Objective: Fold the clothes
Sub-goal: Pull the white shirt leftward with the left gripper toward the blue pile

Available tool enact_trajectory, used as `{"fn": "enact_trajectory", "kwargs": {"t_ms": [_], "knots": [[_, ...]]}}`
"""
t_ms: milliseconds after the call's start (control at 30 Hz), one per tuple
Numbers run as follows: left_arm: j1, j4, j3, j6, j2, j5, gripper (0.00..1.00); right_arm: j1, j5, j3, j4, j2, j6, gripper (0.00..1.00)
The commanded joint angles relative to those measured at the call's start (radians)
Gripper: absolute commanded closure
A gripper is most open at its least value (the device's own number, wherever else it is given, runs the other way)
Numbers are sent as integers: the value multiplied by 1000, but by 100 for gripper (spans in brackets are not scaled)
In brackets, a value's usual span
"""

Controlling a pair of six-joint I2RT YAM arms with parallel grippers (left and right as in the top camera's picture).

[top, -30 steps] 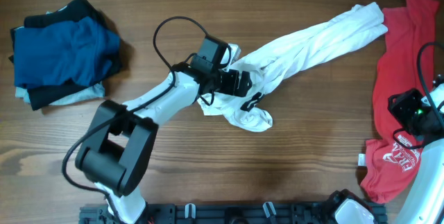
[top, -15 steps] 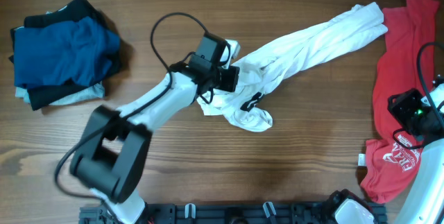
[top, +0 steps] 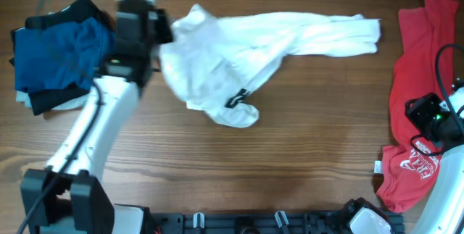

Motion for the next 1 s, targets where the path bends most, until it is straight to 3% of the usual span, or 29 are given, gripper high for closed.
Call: {"fn": "enact_trajectory", "kwargs": {"t_ms": [0, 133, 267, 433, 733, 967], "knots": [[138, -58, 6, -47, 20, 84, 0, 5, -13, 11, -2, -4, -20, 66], [180, -206, 6, -46, 20, 311, 0, 5, -13, 10, -2, -4, -24, 66], [140, -423, 6, -46, 20, 525, 0, 5, -13, 10, -1, -4, -31, 66], [28, -601, -5, -47, 39, 552, 0, 5, -13, 10, 0, -4, -31, 66], [-128, -515, -90, -156, 156, 522, 0, 5, -13, 10, -1, -4, -35, 66], [-151, -472, -90, -175, 234, 473, 0, 5, -13, 10, -1, -4, -35, 66]]}}
